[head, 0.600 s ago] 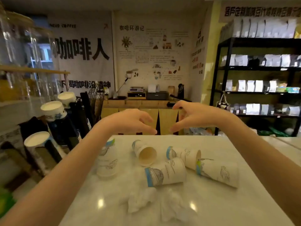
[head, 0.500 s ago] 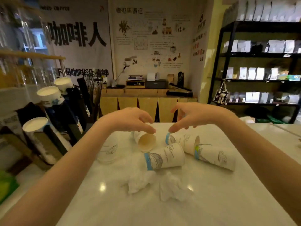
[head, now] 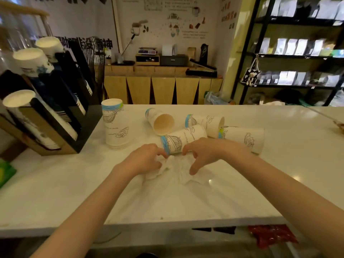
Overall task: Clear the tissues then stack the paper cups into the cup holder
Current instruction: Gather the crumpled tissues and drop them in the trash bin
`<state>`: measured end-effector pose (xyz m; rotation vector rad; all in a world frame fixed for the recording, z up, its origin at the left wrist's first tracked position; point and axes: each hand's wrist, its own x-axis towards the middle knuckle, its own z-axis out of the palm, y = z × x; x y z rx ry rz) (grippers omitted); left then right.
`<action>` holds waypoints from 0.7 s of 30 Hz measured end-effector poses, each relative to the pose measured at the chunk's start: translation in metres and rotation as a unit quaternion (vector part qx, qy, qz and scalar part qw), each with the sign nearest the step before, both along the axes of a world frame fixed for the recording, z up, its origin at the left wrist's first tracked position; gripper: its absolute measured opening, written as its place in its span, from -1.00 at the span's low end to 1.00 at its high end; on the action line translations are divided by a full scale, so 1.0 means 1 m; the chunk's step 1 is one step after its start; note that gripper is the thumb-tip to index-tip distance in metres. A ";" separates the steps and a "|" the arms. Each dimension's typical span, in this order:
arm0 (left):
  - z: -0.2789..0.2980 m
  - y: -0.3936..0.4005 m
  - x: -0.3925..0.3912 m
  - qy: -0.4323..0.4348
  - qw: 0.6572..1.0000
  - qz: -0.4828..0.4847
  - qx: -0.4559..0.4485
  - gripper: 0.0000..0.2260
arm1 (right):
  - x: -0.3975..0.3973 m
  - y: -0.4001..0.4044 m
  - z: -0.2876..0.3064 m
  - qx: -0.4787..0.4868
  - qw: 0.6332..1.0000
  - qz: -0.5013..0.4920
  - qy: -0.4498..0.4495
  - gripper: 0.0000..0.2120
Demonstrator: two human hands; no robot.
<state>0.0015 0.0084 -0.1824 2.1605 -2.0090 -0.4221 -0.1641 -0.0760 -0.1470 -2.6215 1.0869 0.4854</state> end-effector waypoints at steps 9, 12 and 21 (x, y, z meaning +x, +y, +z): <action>-0.024 0.008 0.005 0.077 0.994 -0.014 -0.073 -0.74 | 0.005 0.011 -0.024 -0.044 0.996 0.012 -0.071 -0.59; -0.026 0.013 0.008 0.127 0.986 -0.008 -0.110 -0.78 | 0.004 0.013 -0.021 -0.021 0.992 -0.006 -0.126 -0.64; -0.010 0.066 0.034 0.303 0.946 0.017 -0.116 -0.85 | -0.002 0.058 -0.006 0.151 0.952 -0.023 -0.266 -0.69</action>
